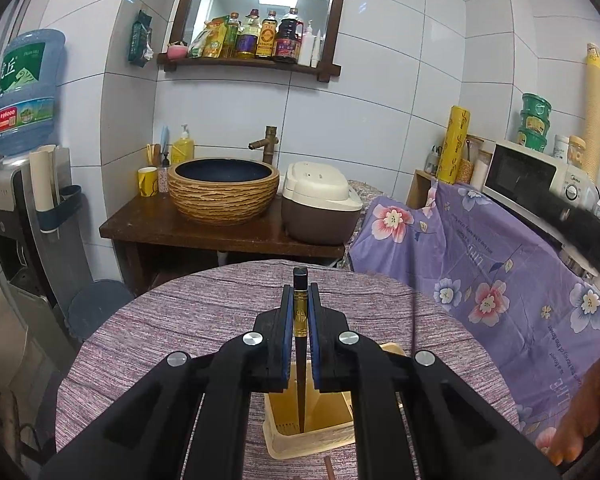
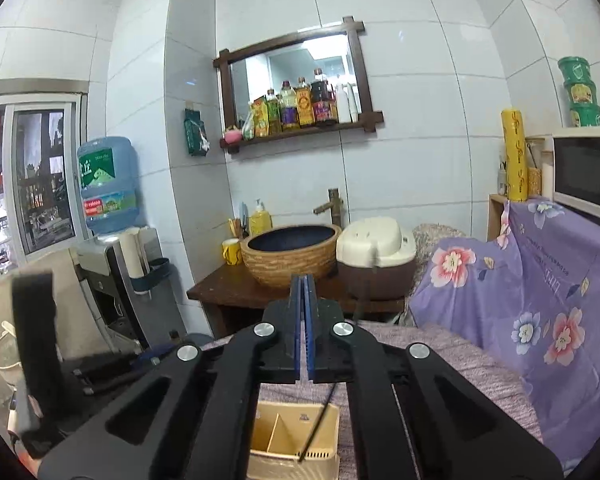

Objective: Organize utensils

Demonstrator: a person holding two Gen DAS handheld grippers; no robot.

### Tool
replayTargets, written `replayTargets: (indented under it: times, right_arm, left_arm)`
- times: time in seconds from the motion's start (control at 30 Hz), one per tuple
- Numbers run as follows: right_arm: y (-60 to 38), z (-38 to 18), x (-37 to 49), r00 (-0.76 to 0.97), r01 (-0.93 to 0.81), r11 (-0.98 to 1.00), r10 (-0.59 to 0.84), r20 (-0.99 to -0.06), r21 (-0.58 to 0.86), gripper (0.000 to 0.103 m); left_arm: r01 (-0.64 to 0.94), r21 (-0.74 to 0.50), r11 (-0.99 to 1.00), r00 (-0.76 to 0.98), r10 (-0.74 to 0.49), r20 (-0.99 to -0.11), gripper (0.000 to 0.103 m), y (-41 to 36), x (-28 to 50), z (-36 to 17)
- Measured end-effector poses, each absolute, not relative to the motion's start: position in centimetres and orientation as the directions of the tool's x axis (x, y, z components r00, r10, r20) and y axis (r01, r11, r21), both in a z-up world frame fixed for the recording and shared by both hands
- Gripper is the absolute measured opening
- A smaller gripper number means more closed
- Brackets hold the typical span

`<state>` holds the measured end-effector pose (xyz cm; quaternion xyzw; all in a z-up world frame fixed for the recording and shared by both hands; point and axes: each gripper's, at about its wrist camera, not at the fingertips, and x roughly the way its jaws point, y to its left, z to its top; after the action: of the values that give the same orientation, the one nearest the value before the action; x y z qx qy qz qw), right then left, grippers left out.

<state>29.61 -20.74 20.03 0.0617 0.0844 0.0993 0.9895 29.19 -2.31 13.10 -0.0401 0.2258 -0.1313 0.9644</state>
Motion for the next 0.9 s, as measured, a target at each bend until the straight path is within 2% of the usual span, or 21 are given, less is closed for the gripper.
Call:
replayTargets:
  times: [0.2, 0.3, 0.37, 0.4, 0.43, 0.47, 0.5, 0.57, 0.63, 0.7, 0.8, 0.9]
  right_arm:
    - [-20.7, 18.1, 29.6, 0.960, -0.180, 0.973, 0.206, -0.192, 0.146, 0.002]
    - [-22.7, 15.8, 30.4, 0.943, -0.161, 0.963, 0.214, -0.253, 0.216, 0.003]
    - [-24.3, 14.2, 31.1, 0.931, -0.122, 0.962, 0.197, -0.308, 0.245, 0.007]
    - [-25.1, 13.3, 31.4, 0.925, -0.097, 0.965, 0.178, -0.335, 0.245, 0.015]
    - [-25.8, 12.2, 31.8, 0.913, -0.079, 0.967, 0.168, -0.371, 0.243, 0.032]
    - [-26.3, 11.2, 32.1, 0.903, -0.066, 0.967, 0.163, -0.398, 0.246, 0.042]
    - [-26.9, 10.2, 32.4, 0.895, -0.053, 0.967, 0.157, -0.418, 0.250, 0.048]
    - [-27.8, 7.9, 33.0, 0.871, -0.041, 0.973, 0.146, -0.469, 0.226, 0.048]
    - [-28.1, 5.6, 33.7, 0.845, -0.046, 0.980, 0.142, -0.515, 0.195, 0.048]
    - [-28.4, 3.7, 34.6, 0.818, -0.055, 0.982, 0.147, -0.556, 0.178, 0.048]
    - [-28.7, 1.3, 36.1, 0.781, -0.057, 0.985, 0.145, -0.607, 0.163, 0.048]
    - [-28.3, -0.6, 37.6, 0.752, -0.081, 0.989, 0.143, -0.643, 0.126, 0.047]
  left_arm:
    - [0.245, -0.134, 0.960, 0.857, -0.279, -0.433, 0.008, -2.4, 29.0, 12.9]
    - [0.263, -0.131, 0.956, 0.842, -0.293, -0.453, 0.008, -2.8, 29.1, 12.4]
    - [0.272, -0.133, 0.953, 0.833, -0.303, -0.464, 0.008, -2.9, 29.3, 12.0]
    - [0.275, -0.134, 0.952, 0.829, -0.305, -0.468, 0.008, -3.0, 29.4, 11.9]
    - [0.275, -0.135, 0.952, 0.826, -0.306, -0.473, 0.008, -3.1, 29.4, 11.7]
    - [0.278, -0.140, 0.950, 0.820, -0.311, -0.481, 0.008, -3.1, 29.6, 11.5]
    - [0.281, -0.146, 0.949, 0.813, -0.316, -0.489, 0.009, -3.1, 29.7, 11.3]
    - [0.281, -0.159, 0.946, 0.805, -0.323, -0.498, 0.010, -3.0, 29.9, 11.0]
    - [0.279, -0.170, 0.945, 0.800, -0.327, -0.502, 0.016, -2.9, 30.0, 10.8]
    - [0.282, -0.176, 0.943, 0.799, -0.332, -0.502, 0.034, -2.7, 29.9, 10.8]
    - [0.290, -0.174, 0.941, 0.806, -0.338, -0.486, 0.049, -2.5, 29.2, 11.2]
    - [0.304, -0.166, 0.938, 0.810, -0.346, -0.473, 0.059, -2.1, 28.1, 11.5]
